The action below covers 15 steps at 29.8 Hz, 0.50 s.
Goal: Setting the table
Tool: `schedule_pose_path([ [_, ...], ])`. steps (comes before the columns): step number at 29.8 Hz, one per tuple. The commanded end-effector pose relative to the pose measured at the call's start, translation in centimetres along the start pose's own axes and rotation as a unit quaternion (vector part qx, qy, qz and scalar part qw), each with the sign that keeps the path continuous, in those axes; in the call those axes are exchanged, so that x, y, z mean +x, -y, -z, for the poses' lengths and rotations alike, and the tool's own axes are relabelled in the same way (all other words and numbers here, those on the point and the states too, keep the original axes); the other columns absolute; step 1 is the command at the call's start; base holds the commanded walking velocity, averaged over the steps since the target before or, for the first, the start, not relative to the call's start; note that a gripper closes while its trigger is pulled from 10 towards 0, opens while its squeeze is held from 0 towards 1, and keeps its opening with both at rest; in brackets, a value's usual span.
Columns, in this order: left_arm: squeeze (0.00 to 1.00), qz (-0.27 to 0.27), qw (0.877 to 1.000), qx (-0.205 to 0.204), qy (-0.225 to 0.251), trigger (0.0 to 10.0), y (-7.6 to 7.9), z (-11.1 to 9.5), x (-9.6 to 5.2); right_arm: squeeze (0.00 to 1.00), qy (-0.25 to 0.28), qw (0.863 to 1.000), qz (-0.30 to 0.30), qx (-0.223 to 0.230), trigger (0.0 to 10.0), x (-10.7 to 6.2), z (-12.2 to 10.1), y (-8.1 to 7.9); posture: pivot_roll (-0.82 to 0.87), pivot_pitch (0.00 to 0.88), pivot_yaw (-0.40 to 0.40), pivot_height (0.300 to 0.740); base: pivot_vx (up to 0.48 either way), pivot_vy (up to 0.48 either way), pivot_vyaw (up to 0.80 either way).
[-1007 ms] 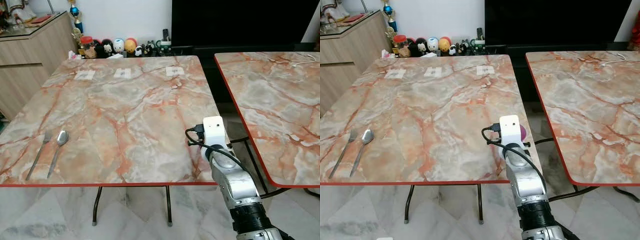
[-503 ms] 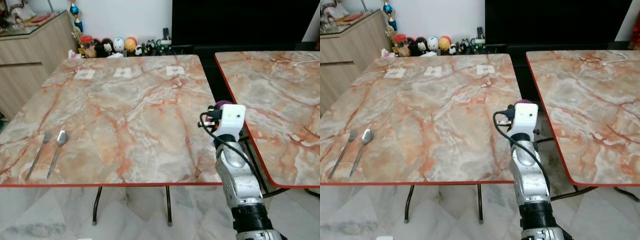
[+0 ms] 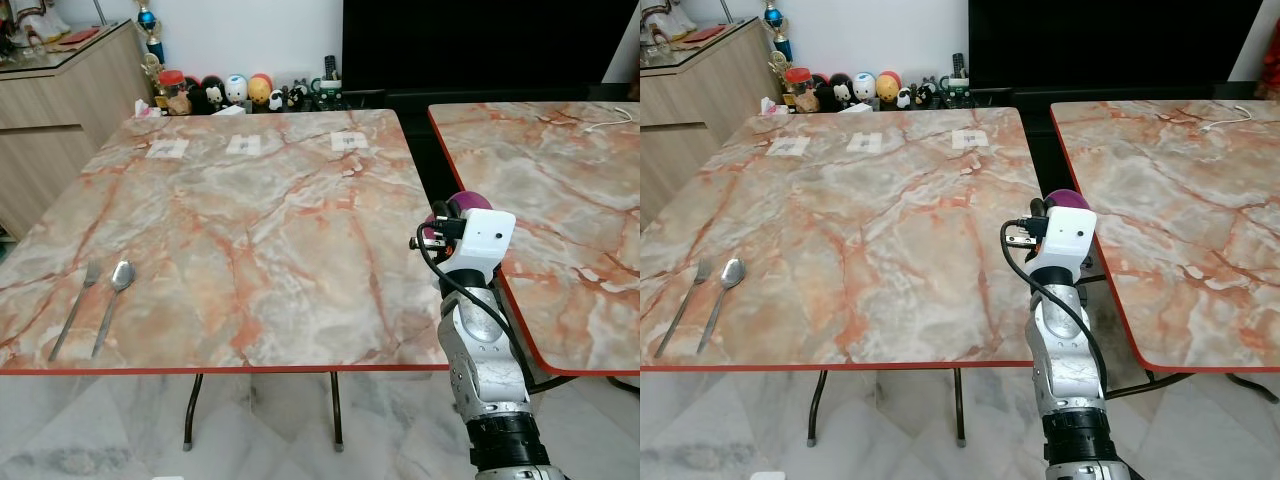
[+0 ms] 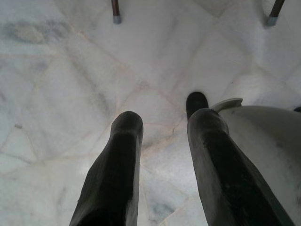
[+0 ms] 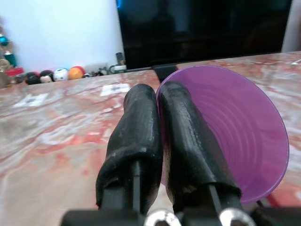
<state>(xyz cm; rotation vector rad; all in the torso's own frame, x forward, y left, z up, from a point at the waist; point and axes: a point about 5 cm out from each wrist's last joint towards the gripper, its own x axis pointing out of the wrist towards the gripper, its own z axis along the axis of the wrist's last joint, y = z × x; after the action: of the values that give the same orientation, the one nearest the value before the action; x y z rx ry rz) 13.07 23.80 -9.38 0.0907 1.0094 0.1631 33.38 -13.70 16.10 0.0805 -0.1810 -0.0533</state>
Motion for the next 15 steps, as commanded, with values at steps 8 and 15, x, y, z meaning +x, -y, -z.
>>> schedule_pose_path([
  [8,0.0,0.004,1.0,0.013,-0.005,10.0,0.29,0.38,-0.07,0.0,0.008,1.0,0.023,-0.008,10.0,0.36,-0.08,1.07,-0.1,0.0,0.028,0.74,0.0,-0.48,0.0],
  [15,0.0,0.003,1.0,0.016,-0.003,10.0,-0.09,0.04,0.0,0.0,0.009,0.999,0.039,-0.013,10.0,0.39,0.02,1.6,-0.1,0.0,0.03,0.74,0.0,-0.48,0.0],
])
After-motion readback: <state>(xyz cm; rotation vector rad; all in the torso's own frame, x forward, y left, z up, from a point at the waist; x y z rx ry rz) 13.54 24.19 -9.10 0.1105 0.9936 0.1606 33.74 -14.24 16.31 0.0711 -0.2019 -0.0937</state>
